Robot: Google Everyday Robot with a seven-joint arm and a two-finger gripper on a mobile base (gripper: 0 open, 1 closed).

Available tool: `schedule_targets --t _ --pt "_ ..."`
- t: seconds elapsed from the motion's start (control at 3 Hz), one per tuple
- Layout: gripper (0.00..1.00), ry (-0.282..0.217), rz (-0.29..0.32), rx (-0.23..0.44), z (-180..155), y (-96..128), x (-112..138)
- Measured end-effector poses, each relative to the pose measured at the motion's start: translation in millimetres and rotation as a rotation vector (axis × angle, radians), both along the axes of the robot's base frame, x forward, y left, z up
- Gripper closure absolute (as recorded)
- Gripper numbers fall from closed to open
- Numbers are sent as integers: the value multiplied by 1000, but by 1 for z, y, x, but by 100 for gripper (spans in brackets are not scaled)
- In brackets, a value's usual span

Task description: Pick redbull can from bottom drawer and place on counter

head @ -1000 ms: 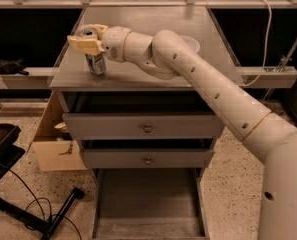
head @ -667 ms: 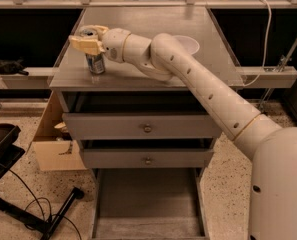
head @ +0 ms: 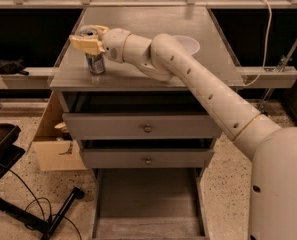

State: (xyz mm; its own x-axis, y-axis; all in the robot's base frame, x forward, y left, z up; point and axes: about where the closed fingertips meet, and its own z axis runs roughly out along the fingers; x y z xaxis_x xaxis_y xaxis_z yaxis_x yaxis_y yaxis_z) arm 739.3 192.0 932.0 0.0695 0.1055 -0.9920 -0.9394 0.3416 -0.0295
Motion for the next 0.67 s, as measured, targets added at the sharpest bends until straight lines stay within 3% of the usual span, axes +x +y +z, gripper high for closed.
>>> schedule_targets --t 0.67 --pt "4 0 0 0 0 0 0"
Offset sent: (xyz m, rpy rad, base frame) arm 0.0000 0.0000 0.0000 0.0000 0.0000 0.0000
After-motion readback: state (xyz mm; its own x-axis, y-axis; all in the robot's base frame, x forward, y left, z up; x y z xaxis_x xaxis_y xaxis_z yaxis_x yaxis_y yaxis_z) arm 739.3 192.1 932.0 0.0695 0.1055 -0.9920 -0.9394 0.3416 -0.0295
